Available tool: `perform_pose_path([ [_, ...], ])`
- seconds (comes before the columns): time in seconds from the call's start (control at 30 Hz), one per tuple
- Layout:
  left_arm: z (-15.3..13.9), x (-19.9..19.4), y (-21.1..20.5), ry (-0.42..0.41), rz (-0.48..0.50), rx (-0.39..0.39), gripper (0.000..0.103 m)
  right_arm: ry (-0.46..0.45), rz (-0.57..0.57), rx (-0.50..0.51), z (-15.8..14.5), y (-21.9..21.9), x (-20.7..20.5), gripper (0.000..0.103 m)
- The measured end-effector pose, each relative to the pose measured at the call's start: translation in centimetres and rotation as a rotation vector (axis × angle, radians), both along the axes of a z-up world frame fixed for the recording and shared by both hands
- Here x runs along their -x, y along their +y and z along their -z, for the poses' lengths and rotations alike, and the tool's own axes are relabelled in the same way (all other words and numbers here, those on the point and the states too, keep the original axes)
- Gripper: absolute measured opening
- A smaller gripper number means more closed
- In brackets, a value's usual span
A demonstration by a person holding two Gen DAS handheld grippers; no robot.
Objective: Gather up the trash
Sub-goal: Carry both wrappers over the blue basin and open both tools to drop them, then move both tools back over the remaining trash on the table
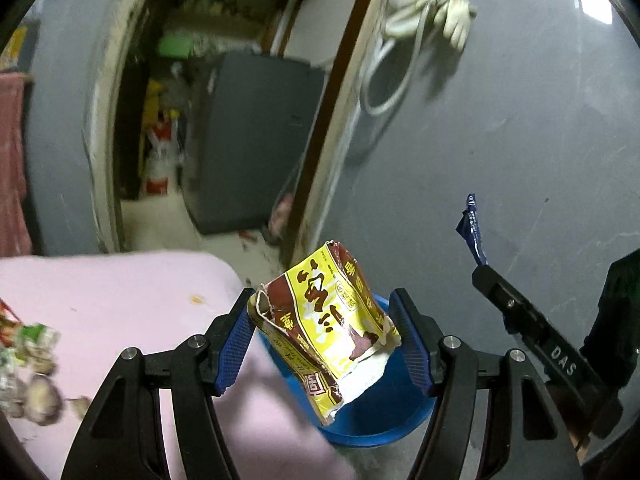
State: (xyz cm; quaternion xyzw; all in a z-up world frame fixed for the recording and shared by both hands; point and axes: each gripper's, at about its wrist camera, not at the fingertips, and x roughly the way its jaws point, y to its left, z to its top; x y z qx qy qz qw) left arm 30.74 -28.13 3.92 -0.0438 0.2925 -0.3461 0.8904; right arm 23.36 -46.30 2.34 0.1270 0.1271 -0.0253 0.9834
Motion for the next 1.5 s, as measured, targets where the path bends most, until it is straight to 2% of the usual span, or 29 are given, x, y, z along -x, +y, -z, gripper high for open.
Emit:
perform_pose_path([
  [0.13,2.4,-2.0,-2.4,0.091,0.019,-0.061,0.062,0.075,0.001,-0.036,2.2,-1.5,-1.0,0.044],
  [0.3,5.2,-3.8,-4.2,0.191,0.022,-0.101,0.062,0.155,0.002,-0.091,4.5,-2.9,-2.0,0.044],
  [0.43,5.7,-4.0,-3.9,0.222,0.013,-0.099,0.066,0.189,-0.001,-0.129,5.3,-3.5,-2.5,0.045],
  [0.5,5.2,-3.4,-3.2,0.224,0.006,-0.082,0.07,0.198,0.0,-0.136,5.3,-3.5,-2.7,0.048],
  [0.6,4.5,-2.9,-2.4,0.218,-0.004,-0.059,0.07,0.195,0.001,-0.141,5.2,-3.6,-2.5,0.049],
  [0.8,2.6,-1.4,0.4,0.147,-0.071,-0.018,0.07,0.159,-0.002,-0.13,4.2,-2.8,-2.2,0.056],
  [0.87,1.5,-0.9,1.7,0.122,-0.101,0.002,0.073,0.137,-0.003,-0.109,3.6,-2.3,-1.9,0.066],
  [0.93,0.4,-0.5,3.1,0.087,-0.143,0.023,0.081,0.099,-0.006,-0.087,2.7,-1.6,-1.5,0.075],
  [1.1,-2.5,1.3,7.6,-0.021,-0.26,0.074,0.096,-0.006,-0.032,-0.044,0.2,0.3,-0.2,0.087],
  [1.2,-3.9,2.2,9.9,-0.08,-0.312,0.084,0.098,-0.084,-0.053,-0.015,-1.5,1.9,0.9,0.101],
  [1.3,-5.4,3.8,12.5,-0.155,-0.375,0.076,0.1,-0.16,-0.077,0.016,-3.1,3.7,1.9,0.103],
  [1.5,-6.1,7.3,16.1,-0.264,-0.459,0.054,0.101,-0.259,-0.145,0.061,-5.6,7.7,2.8,0.103],
])
